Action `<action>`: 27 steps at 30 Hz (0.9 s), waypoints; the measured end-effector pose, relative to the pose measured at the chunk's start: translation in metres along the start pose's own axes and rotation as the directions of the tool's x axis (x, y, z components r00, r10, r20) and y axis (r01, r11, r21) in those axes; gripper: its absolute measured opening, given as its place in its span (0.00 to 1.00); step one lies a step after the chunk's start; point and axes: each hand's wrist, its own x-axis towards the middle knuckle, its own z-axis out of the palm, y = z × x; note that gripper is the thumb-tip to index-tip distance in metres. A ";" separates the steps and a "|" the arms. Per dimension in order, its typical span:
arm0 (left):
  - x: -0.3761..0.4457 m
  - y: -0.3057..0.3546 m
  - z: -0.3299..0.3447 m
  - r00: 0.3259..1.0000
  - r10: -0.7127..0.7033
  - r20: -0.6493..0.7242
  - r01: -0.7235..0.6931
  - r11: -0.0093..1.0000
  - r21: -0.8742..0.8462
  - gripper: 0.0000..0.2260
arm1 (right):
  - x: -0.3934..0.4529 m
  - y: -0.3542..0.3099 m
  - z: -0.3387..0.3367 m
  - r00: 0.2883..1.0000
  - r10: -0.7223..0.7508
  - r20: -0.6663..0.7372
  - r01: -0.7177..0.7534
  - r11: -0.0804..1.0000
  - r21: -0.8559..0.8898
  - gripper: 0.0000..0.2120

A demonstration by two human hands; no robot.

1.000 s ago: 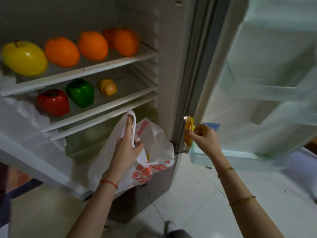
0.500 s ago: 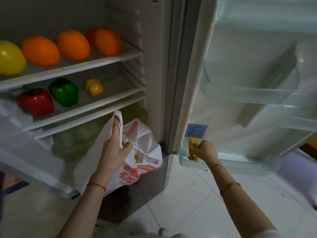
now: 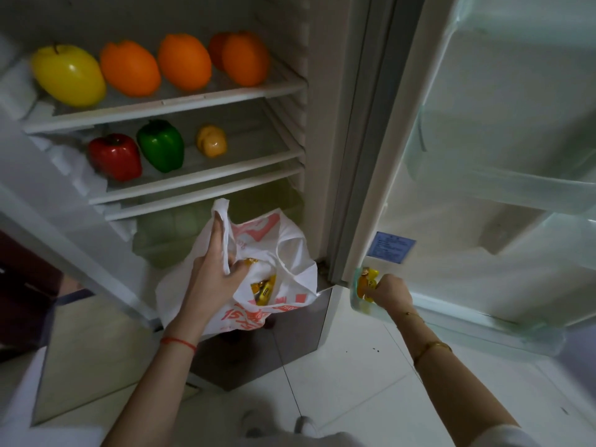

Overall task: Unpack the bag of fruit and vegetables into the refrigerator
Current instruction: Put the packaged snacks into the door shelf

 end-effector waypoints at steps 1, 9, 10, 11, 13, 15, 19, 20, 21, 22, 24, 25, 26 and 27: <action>-0.001 -0.001 0.000 1.000 0.000 0.001 0.000 1.000 -0.001 0.46 | -0.003 -0.001 -0.002 1.000 -0.002 -0.009 0.002 1.000 -0.023 0.18; -0.010 -0.007 -0.011 0.999 -0.030 -0.014 0.030 0.999 0.015 0.45 | -0.059 -0.055 -0.031 0.797 -0.365 -0.482 0.436 0.899 0.041 0.11; -0.011 -0.008 -0.013 0.999 -0.036 -0.014 0.036 0.999 0.021 0.45 | -0.069 -0.066 -0.031 0.757 -0.421 -0.500 0.509 0.859 0.047 0.11; -0.012 -0.009 -0.015 0.999 -0.041 -0.013 0.041 0.999 0.029 0.45 | -0.077 -0.077 -0.030 0.717 -0.475 -0.510 0.570 0.821 0.036 0.12; -0.014 -0.015 -0.017 0.999 -0.045 -0.010 0.045 0.998 0.035 0.46 | -0.088 -0.099 -0.022 0.653 -0.570 -0.499 0.659 0.752 0.002 0.14; -0.014 -0.023 -0.021 0.999 -0.047 -0.020 0.047 0.998 0.028 0.46 | -0.090 -0.122 -0.007 0.605 -0.680 -0.414 0.738 0.674 -0.027 0.14; -0.015 -0.037 -0.027 0.998 -0.056 -0.024 0.056 0.998 0.000 0.46 | -0.075 -0.165 0.028 0.506 -0.857 -0.096 0.860 0.510 -0.018 0.08; -0.016 -0.039 -0.029 0.998 -0.057 -0.022 0.057 0.998 -0.021 0.46 | -0.069 -0.175 0.037 0.497 -0.867 -0.019 0.867 0.498 -0.032 0.09; -0.016 -0.042 -0.030 0.998 -0.058 -0.020 0.058 0.998 -0.037 0.46 | -0.061 -0.185 0.047 0.488 -0.871 0.053 0.872 0.485 -0.065 0.11; -0.016 -0.044 -0.032 0.998 -0.059 -0.020 0.059 0.997 -0.041 0.46 | -0.054 -0.194 0.057 0.483 -0.867 0.120 0.874 0.472 -0.111 0.13; -0.015 -0.049 -0.035 0.998 -0.063 -0.017 0.062 0.997 -0.041 0.45 | -0.040 -0.207 0.075 0.500 -0.832 0.240 0.864 0.461 -0.201 0.20; -0.015 -0.051 -0.037 0.998 -0.065 -0.011 0.065 0.997 -0.048 0.45 | -0.034 -0.211 0.085 0.516 -0.807 0.286 0.854 0.462 -0.239 0.24; -0.015 -0.053 -0.038 0.998 -0.070 -0.003 0.070 0.996 -0.057 0.45 | -0.028 -0.214 0.093 0.530 -0.785 0.321 0.845 0.459 -0.274 0.27; -0.014 -0.055 -0.039 0.997 -0.077 0.004 0.077 0.995 -0.059 0.45 | -0.022 -0.216 0.100 0.540 -0.767 0.347 0.838 0.449 -0.312 0.30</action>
